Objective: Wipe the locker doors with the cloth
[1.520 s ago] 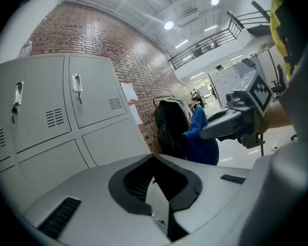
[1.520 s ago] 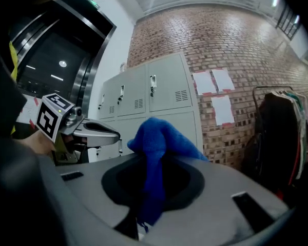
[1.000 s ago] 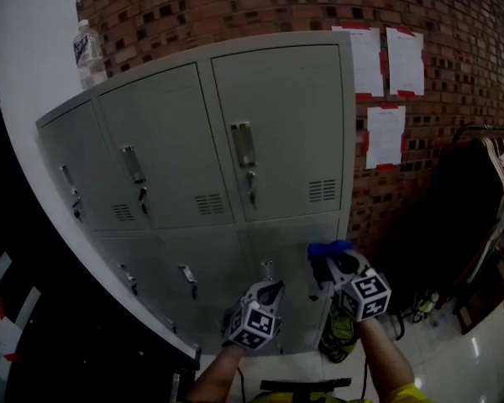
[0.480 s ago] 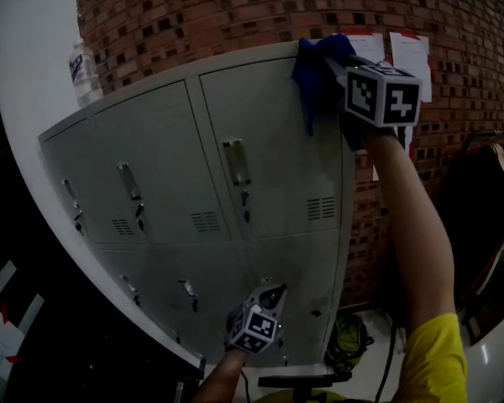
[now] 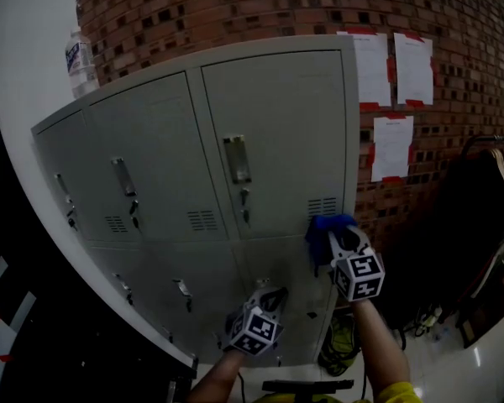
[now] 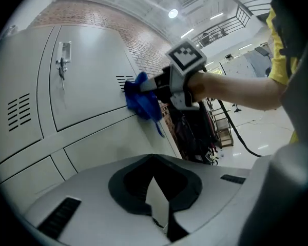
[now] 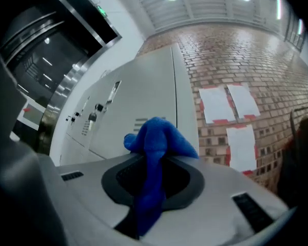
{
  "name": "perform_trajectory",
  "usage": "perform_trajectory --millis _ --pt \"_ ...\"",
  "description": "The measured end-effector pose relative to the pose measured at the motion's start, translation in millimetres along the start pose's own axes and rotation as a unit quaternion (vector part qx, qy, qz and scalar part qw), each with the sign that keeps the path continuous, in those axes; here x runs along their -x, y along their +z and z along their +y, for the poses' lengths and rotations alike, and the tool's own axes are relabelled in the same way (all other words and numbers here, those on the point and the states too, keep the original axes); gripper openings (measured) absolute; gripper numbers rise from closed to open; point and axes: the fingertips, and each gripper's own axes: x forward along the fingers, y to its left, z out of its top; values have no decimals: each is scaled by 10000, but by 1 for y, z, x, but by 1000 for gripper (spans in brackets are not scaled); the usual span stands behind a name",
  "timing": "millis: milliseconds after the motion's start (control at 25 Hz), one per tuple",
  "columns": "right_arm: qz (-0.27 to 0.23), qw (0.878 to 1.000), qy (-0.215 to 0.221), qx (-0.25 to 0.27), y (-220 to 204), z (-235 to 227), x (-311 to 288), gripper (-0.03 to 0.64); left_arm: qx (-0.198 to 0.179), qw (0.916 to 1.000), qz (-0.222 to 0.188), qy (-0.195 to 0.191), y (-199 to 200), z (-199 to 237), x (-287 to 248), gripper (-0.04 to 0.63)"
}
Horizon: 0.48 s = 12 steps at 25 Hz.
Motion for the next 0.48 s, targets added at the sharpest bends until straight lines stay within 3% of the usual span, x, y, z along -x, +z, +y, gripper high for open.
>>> perform_trajectory --millis 40,120,240,360,480 --pt "88 10000 -22 -40 -13 3 1 67 -13 10000 3 -13 0 -1 0 2" --pt "-82 9999 55 27 10 7 0 66 0 10000 -2 -9 -1 -3 3 2" --pt "-885 9942 482 376 134 26 -9 67 -13 10000 5 -8 -3 -3 10 2" --pt "-1436 9847 976 127 265 42 -29 67 -4 10000 -8 34 -4 0 17 2" --pt "-1635 9826 818 319 357 49 -52 67 30 9998 -17 208 -4 6 30 2"
